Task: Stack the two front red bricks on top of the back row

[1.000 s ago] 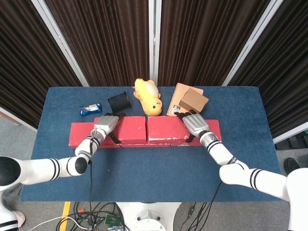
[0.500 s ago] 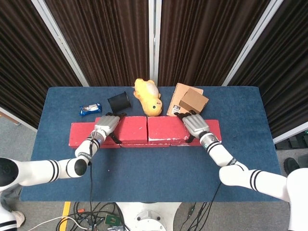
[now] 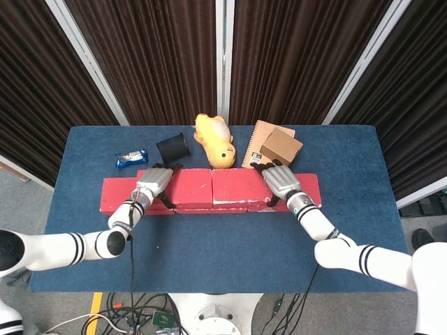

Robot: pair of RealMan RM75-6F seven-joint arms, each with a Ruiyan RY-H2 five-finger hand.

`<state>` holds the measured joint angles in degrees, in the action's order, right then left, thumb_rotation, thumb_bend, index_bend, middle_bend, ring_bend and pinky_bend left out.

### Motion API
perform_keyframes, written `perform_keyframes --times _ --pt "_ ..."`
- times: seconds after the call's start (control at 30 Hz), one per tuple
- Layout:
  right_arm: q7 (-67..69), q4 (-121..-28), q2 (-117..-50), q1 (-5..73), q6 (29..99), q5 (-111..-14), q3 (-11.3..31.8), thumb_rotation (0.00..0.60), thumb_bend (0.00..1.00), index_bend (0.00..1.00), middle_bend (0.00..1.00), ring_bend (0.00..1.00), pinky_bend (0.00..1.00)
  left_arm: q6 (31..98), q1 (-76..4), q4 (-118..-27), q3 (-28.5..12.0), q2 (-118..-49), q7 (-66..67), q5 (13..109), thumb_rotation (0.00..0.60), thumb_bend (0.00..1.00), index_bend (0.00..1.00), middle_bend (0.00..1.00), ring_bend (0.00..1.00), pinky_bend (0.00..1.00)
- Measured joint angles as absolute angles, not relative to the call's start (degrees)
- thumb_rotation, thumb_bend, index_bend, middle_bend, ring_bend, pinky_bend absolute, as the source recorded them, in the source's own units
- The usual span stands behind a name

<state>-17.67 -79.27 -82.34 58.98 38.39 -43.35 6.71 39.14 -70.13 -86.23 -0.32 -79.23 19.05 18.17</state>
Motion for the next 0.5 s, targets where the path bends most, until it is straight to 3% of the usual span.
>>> perform_keyframes --times 0.5 --pt "-17.9 -79.4 -82.3 59.2 38.4 -42.4 6.6 0.600 0.11 0.00 0.24 0.17 0.07 39.1 -69.4 -85.8 -0.8 -79.8 19.3 19.1 0.600 0.16 0.02 0.27 0.05 0.03"
